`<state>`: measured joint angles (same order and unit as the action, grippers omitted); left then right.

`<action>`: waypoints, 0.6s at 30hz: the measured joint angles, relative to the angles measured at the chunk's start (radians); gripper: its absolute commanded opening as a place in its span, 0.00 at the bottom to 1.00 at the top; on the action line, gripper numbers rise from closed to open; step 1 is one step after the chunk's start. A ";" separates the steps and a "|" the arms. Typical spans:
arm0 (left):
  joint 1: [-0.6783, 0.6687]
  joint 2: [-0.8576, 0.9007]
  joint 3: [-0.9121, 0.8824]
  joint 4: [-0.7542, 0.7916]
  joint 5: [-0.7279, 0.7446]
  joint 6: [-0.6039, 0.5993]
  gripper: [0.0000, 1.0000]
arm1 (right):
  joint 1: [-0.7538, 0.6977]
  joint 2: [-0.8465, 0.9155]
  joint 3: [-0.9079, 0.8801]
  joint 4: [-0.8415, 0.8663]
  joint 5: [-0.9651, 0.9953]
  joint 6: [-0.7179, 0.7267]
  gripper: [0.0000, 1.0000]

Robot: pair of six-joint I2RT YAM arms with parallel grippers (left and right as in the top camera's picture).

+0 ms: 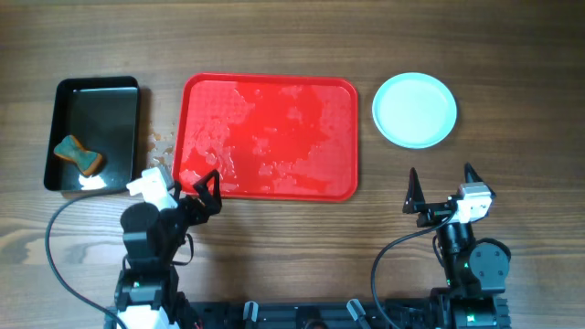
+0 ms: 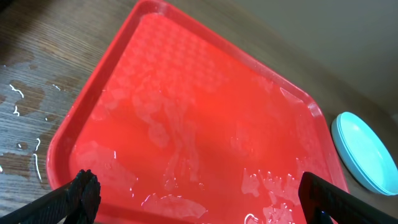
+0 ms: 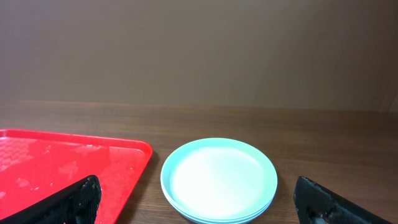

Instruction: Clean dirty plates on tray and stack at the side

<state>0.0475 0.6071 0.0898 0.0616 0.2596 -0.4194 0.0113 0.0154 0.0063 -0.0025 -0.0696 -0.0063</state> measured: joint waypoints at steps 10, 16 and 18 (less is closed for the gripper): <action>0.000 -0.148 -0.019 -0.048 -0.002 0.088 1.00 | 0.000 0.000 0.000 0.000 0.000 0.000 1.00; 0.000 -0.258 -0.060 -0.079 -0.002 0.122 1.00 | 0.000 0.000 0.000 0.000 0.000 0.000 1.00; 0.000 -0.297 -0.073 -0.117 -0.006 0.127 1.00 | 0.000 0.000 0.000 0.000 0.000 0.000 1.00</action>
<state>0.0475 0.3099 0.0166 -0.0555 0.2535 -0.2924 0.0113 0.0154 0.0063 -0.0025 -0.0696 -0.0063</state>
